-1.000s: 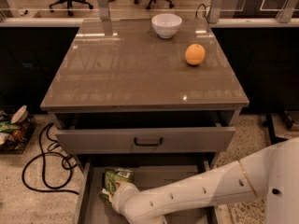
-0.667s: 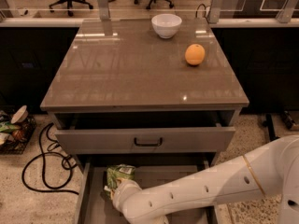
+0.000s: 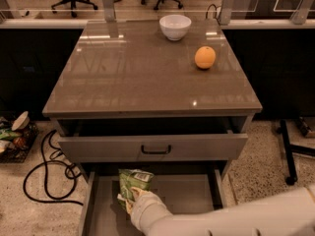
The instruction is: Pick green jalapeno chip bag from middle drawer and place on counter
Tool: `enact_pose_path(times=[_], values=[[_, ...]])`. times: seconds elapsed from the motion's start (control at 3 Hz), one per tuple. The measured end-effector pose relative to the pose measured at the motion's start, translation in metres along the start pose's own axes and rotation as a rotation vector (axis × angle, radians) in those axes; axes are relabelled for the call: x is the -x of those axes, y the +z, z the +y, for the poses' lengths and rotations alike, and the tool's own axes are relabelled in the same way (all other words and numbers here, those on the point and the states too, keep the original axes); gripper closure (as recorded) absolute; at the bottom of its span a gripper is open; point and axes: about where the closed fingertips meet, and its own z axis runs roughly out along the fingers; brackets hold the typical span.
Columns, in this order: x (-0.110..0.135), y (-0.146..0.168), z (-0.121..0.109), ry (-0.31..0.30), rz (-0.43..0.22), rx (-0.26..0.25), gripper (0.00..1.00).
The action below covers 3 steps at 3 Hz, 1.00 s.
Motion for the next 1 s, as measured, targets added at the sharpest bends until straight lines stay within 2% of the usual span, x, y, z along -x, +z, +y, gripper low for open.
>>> enact_pose_path(times=[0.33, 0.67, 1.0], values=[[0.008, -0.034, -0.023, 0.030, -0.104, -0.046, 1.00], [-0.006, -0.051, -0.042, 0.029, -0.110, -0.099, 1.00], [-0.006, -0.051, -0.042, 0.029, -0.109, -0.099, 1.00]])
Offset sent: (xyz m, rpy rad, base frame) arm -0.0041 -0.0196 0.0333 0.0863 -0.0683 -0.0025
